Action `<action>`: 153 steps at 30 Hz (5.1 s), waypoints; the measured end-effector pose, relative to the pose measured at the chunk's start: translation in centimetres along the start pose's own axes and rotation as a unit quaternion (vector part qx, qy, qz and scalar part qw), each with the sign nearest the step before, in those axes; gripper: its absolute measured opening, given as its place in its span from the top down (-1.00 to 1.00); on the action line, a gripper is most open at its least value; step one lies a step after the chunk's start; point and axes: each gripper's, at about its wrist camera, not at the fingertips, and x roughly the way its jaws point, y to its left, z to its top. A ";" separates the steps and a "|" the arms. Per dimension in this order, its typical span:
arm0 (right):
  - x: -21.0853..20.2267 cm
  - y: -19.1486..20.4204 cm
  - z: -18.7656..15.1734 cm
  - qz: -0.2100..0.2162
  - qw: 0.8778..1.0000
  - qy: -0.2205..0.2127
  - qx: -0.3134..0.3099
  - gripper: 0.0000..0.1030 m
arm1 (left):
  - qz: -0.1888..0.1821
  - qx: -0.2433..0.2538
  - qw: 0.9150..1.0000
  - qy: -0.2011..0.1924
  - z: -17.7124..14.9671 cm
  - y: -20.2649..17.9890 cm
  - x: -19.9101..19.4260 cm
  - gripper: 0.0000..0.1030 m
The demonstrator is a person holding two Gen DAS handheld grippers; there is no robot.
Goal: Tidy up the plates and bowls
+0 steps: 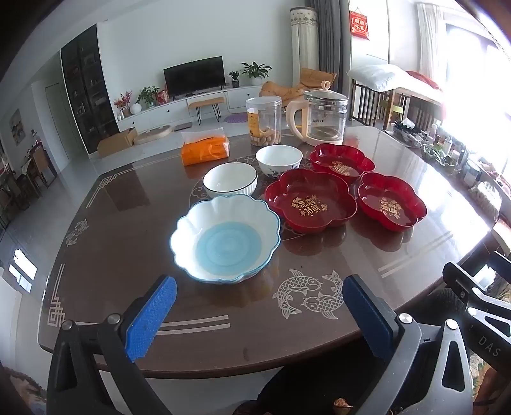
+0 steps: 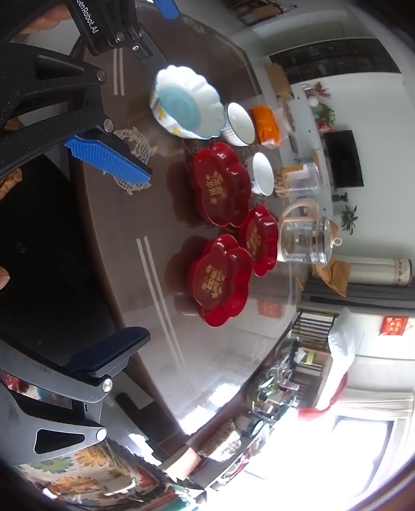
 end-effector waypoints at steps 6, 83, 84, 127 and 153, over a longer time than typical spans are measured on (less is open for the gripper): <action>0.0 0.2 -0.2 0.003 1.000 0.000 0.000 -0.81 | -0.003 -0.009 1.000 0.001 -0.3 0.4 -0.4 -1.00; 0.4 0.5 -1.9 0.007 1.000 0.020 -0.001 -0.81 | -0.033 -0.034 0.998 0.049 -1.6 0.9 1.7 -1.00; 0.4 0.5 -1.9 0.008 1.000 0.022 0.000 -0.81 | -0.035 -0.033 0.998 0.052 -1.6 0.9 1.8 -1.00; 5.1 -5.7 3.7 0.167 0.980 0.058 0.096 -0.81 | -0.211 0.009 0.953 0.216 10.1 0.6 12.5 -0.99; 14.8 -12.1 12.9 0.272 0.913 0.215 0.217 -0.81 | -0.229 -0.007 0.926 0.299 18.3 -3.3 21.3 -0.99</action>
